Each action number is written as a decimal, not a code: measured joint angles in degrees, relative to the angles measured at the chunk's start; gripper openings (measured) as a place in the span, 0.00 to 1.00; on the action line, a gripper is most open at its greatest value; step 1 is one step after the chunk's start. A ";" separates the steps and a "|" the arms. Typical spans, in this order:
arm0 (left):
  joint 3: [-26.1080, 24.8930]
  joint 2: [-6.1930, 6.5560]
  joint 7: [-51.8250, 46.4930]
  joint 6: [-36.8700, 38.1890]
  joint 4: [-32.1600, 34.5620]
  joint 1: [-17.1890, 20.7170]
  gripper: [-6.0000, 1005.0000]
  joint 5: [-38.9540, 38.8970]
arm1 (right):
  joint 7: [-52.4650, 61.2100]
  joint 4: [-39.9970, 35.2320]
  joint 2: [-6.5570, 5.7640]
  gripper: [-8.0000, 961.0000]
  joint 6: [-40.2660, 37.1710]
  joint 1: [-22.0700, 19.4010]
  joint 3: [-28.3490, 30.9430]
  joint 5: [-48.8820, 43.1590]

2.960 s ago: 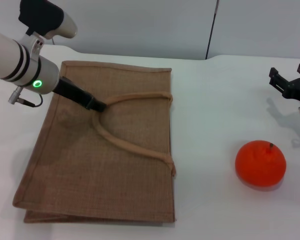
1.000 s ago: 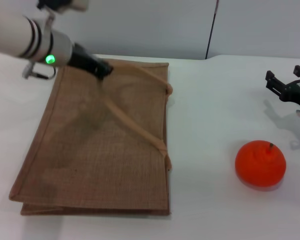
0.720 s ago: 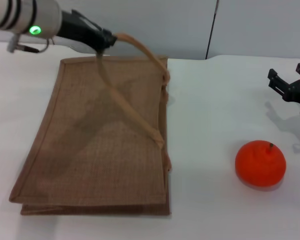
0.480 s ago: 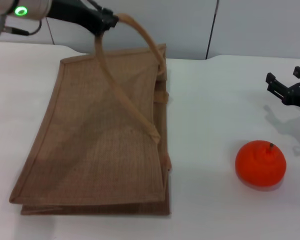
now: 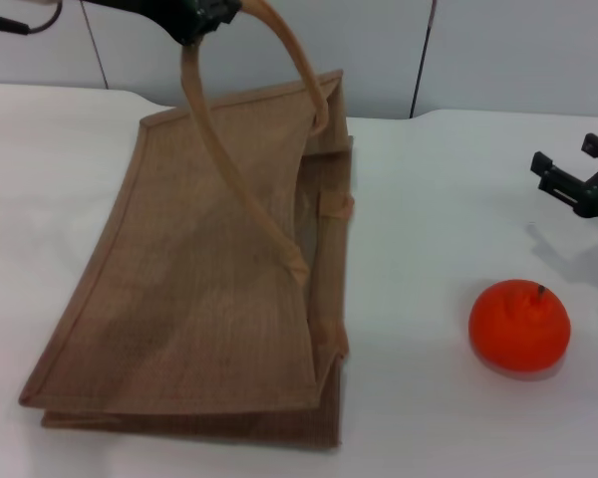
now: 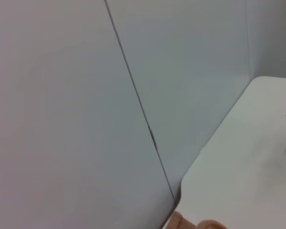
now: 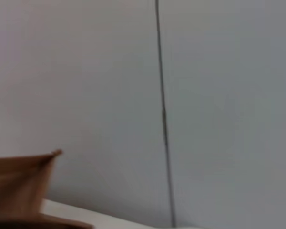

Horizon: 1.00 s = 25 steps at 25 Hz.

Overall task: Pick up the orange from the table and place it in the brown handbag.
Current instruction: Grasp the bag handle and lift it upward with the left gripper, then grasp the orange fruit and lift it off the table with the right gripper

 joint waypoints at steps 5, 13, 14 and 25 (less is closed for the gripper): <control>-0.15 0.11 -0.38 -0.44 2.85 0.37 0.13 0.26 | 5.02 -0.36 -3.47 0.87 8.49 -1.51 -6.47 0.00; -0.23 0.42 -0.42 -0.58 5.14 1.36 0.13 0.68 | 16.42 -1.74 -7.65 0.88 15.38 -2.59 -17.00 0.00; -0.29 0.47 -0.42 -0.71 5.46 1.41 0.13 0.86 | 16.92 -2.62 -7.76 0.88 16.49 -2.43 -17.64 0.00; -0.82 0.14 -0.49 -2.17 9.43 1.31 0.13 1.47 | 18.33 -20.02 -7.69 0.88 30.45 4.27 -26.55 0.52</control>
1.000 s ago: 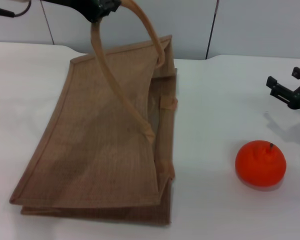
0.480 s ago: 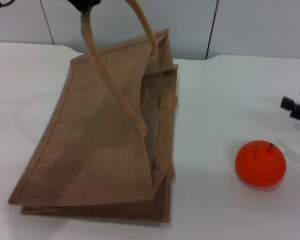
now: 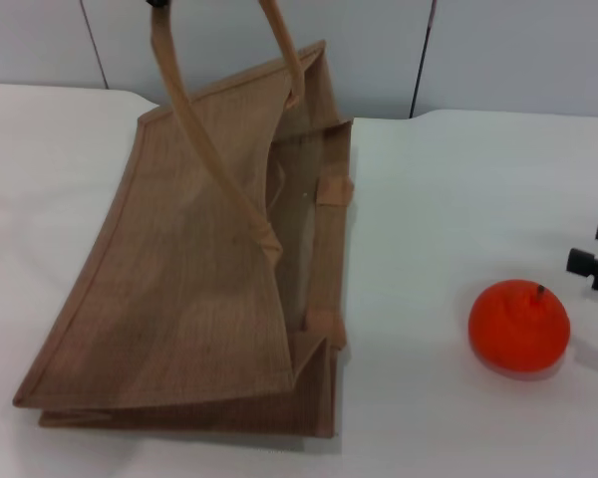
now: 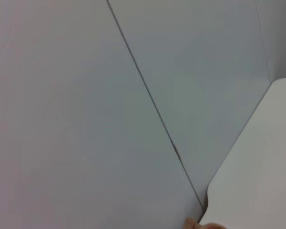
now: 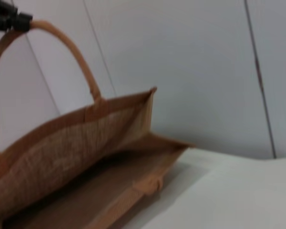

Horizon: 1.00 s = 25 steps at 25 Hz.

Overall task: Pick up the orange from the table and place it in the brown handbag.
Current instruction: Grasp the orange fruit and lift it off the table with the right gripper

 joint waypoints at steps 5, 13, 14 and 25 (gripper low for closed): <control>-0.13 0.01 -0.06 -0.45 0.13 -0.29 0.13 0.32 | 0.47 -2.41 1.38 0.88 0.28 1.87 -3.82 0.09; -0.10 0.05 -0.20 -0.48 0.18 -0.39 0.13 2.00 | 2.10 -3.43 3.32 0.88 2.47 3.10 -8.25 0.10; -0.10 0.11 -0.23 -0.50 0.19 -0.39 0.13 2.05 | 2.17 -3.83 3.45 0.88 3.29 3.25 -8.56 0.10; -0.08 -0.06 -0.28 -0.56 0.08 -0.42 0.13 3.58 | 1.41 -4.38 4.94 0.88 1.36 3.56 -9.37 0.17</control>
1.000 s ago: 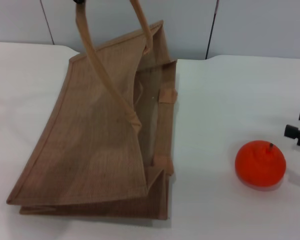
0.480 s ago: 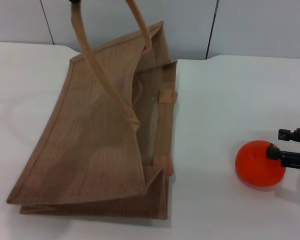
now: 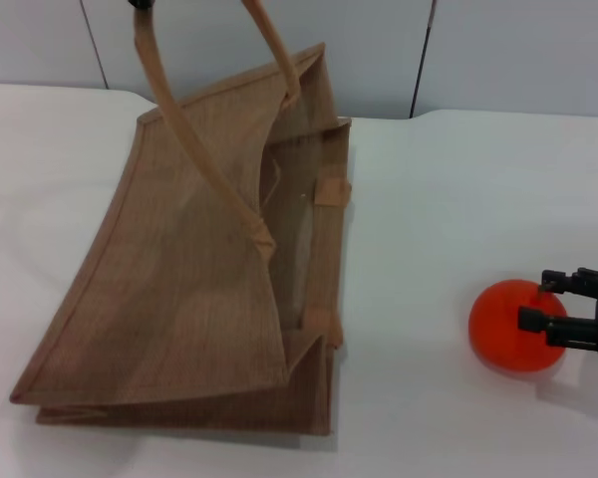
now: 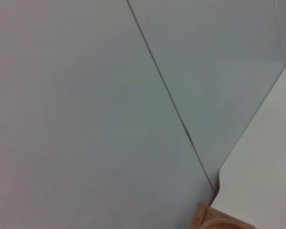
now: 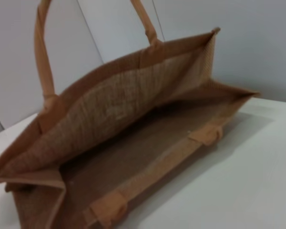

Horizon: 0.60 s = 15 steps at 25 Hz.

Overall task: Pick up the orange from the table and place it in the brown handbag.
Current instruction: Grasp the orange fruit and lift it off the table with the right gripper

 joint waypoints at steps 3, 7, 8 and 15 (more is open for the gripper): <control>0.11 -0.07 0.00 0.00 -0.08 0.02 0.13 0.02 | -0.04 0.17 0.59 0.88 -1.75 0.00 -0.30 0.61; 0.42 -0.06 0.00 0.00 -0.35 0.00 0.13 0.10 | -0.05 -0.10 1.91 0.88 -3.26 0.47 -1.68 1.60; 0.41 -0.04 0.00 0.00 -0.36 0.00 0.13 0.11 | -0.05 -0.21 2.28 0.88 -3.75 0.54 -2.16 1.97; 0.34 0.00 0.00 0.00 -0.38 0.06 0.13 0.11 | 0.67 -0.91 3.39 0.88 -8.09 0.67 -6.20 6.09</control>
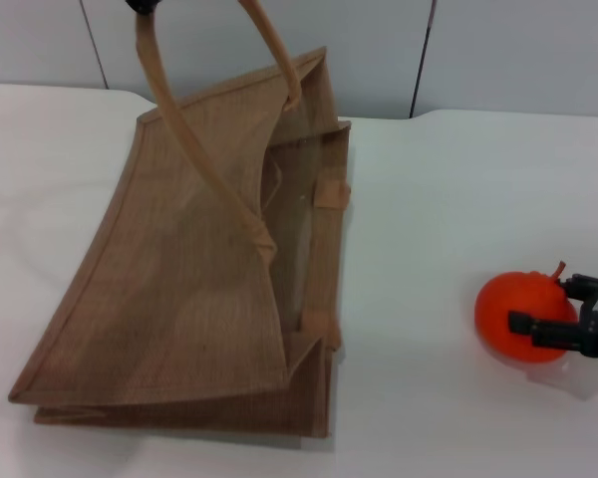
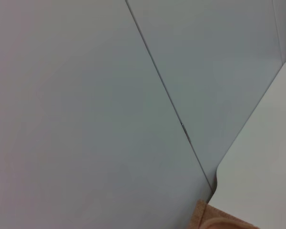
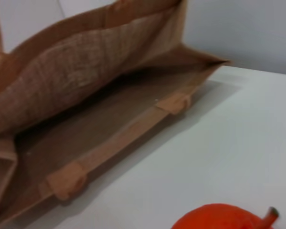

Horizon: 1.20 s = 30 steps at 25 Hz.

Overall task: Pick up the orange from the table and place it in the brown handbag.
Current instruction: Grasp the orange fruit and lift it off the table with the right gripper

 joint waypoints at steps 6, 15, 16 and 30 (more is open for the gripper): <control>-0.14 0.03 0.00 0.00 0.21 0.06 0.13 0.00 | 0.47 -1.27 0.77 0.88 -0.19 0.21 -3.40 3.94; 0.04 0.03 0.00 0.00 0.39 0.01 0.13 -0.01 | 4.22 -2.43 2.28 0.78 -1.43 2.13 -8.71 5.03; 0.03 0.02 0.00 0.00 0.40 0.02 0.13 -0.01 | 4.22 -2.68 2.44 0.76 -1.44 2.26 -8.88 5.12; 0.06 0.02 0.00 0.45 0.40 -0.02 0.14 -0.01 | 5.00 -9.78 4.12 0.51 0.89 3.28 -12.29 14.14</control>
